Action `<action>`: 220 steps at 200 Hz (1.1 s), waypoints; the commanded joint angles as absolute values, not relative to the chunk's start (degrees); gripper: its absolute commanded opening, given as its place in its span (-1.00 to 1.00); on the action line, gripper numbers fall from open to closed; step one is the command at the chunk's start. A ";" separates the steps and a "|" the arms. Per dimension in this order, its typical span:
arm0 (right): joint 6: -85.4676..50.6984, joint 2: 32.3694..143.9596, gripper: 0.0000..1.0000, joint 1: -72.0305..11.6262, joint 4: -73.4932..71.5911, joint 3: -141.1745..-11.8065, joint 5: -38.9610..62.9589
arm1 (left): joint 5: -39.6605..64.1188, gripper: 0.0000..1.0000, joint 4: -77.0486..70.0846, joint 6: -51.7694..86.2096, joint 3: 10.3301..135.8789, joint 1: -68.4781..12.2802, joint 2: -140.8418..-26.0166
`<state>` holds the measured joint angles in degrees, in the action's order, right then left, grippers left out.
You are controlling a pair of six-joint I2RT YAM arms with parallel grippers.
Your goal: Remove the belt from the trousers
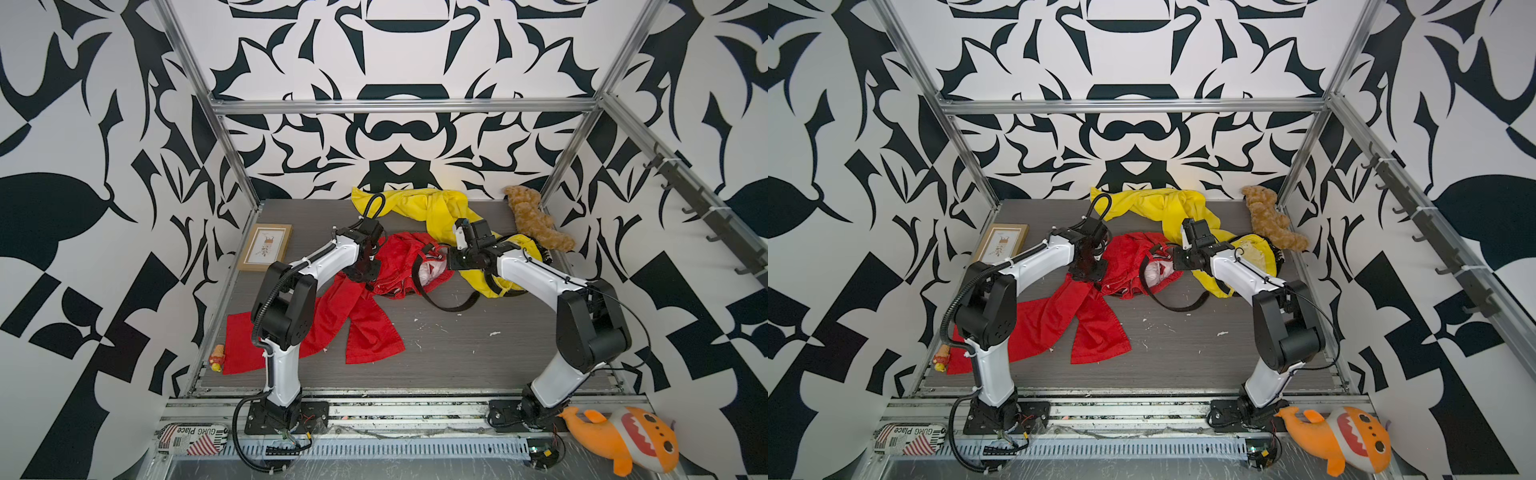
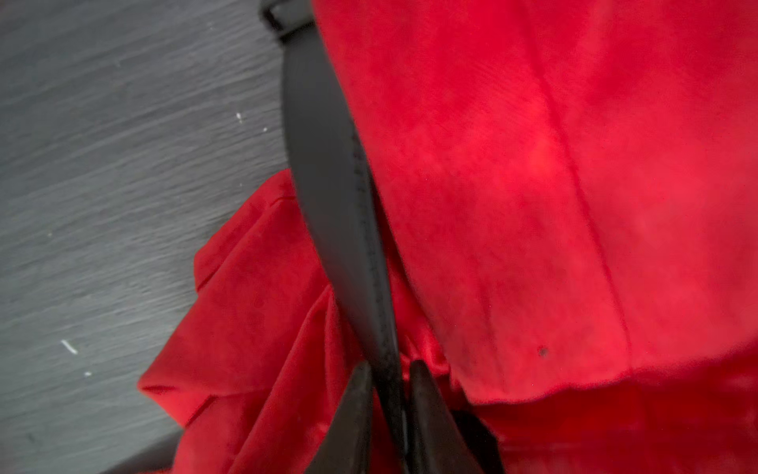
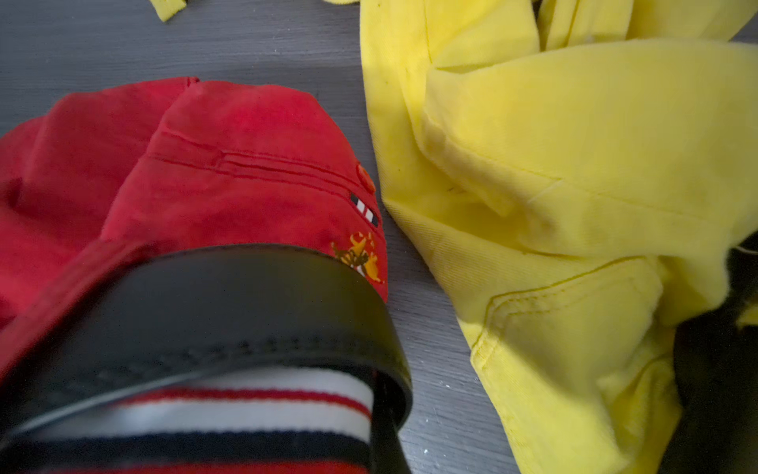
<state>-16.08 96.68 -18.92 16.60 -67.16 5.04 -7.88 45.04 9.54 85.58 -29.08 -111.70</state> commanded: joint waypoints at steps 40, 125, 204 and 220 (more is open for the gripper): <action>-14.87 94.58 -1.00 -18.81 15.62 -69.59 3.96 | -15.37 -1.00 47.73 7.98 88.02 -28.48 -106.20; -10.01 97.78 -0.33 -18.81 22.76 -74.96 -4.02 | -24.09 -1.00 43.66 2.52 88.90 -24.29 -93.50; -9.12 95.34 -0.36 -17.61 25.43 -73.27 -12.02 | -25.22 -1.00 39.48 -0.95 89.32 -12.60 -90.39; -9.69 94.35 -0.35 -16.26 25.92 -72.45 -13.18 | -25.61 -1.00 38.51 -1.63 90.49 -9.74 -90.92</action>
